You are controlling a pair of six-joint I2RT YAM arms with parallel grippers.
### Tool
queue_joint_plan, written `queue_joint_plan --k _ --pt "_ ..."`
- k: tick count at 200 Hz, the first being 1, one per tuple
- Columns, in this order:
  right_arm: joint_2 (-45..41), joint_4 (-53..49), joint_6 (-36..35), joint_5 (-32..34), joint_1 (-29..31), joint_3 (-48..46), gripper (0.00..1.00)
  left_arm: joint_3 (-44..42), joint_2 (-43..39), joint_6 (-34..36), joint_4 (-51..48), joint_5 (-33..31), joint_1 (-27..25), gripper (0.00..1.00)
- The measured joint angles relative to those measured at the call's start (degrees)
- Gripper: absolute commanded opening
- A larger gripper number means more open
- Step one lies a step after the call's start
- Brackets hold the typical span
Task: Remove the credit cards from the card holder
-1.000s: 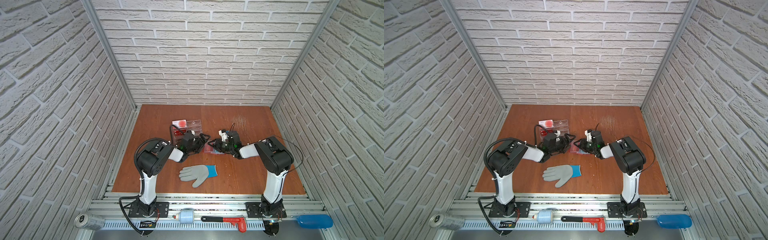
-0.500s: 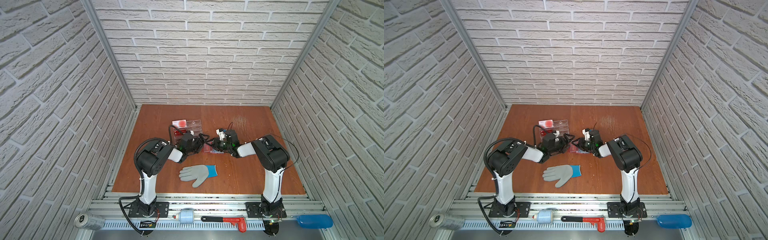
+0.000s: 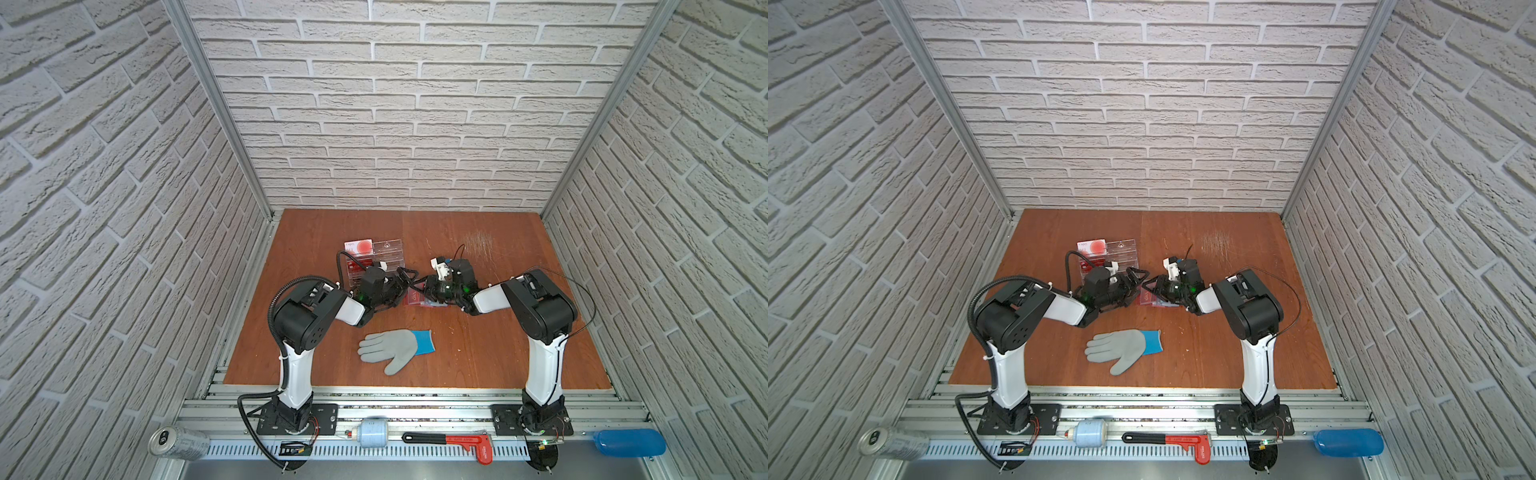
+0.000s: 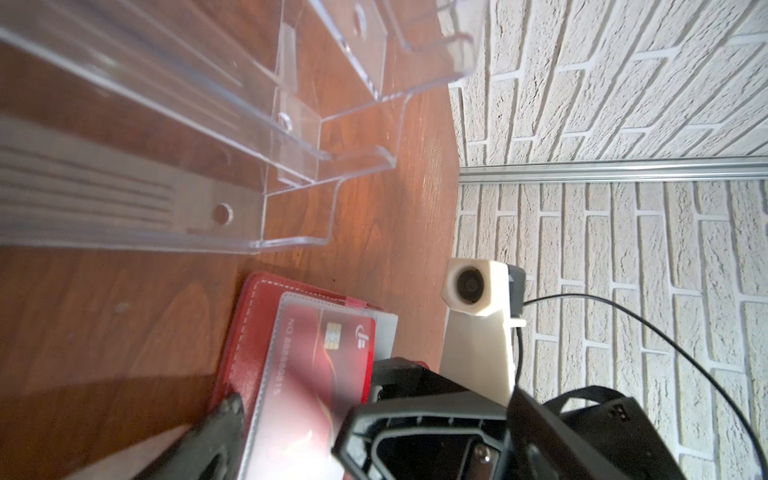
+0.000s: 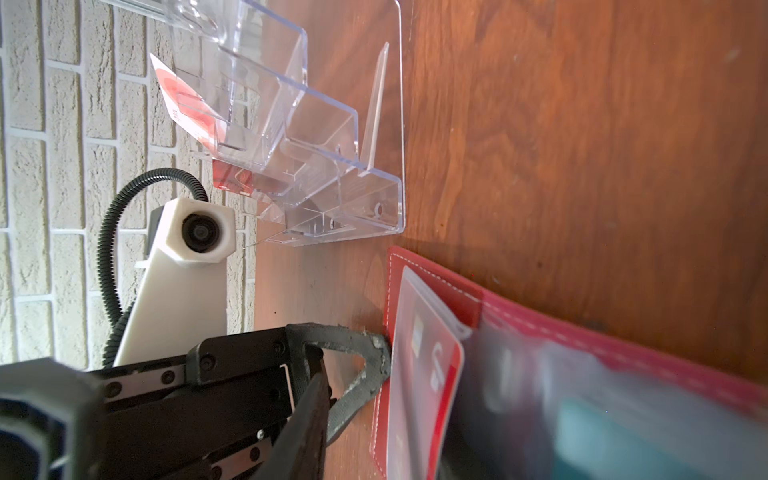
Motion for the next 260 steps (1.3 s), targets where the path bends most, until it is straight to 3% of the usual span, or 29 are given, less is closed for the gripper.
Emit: queue_joint_plan --k 260 --pt "-3.02 -4.20 -3.32 -3.10 -2.54 -2.73 0.30 -0.68 0.46 -1.22 2.08 0.13 0.11 0.98"
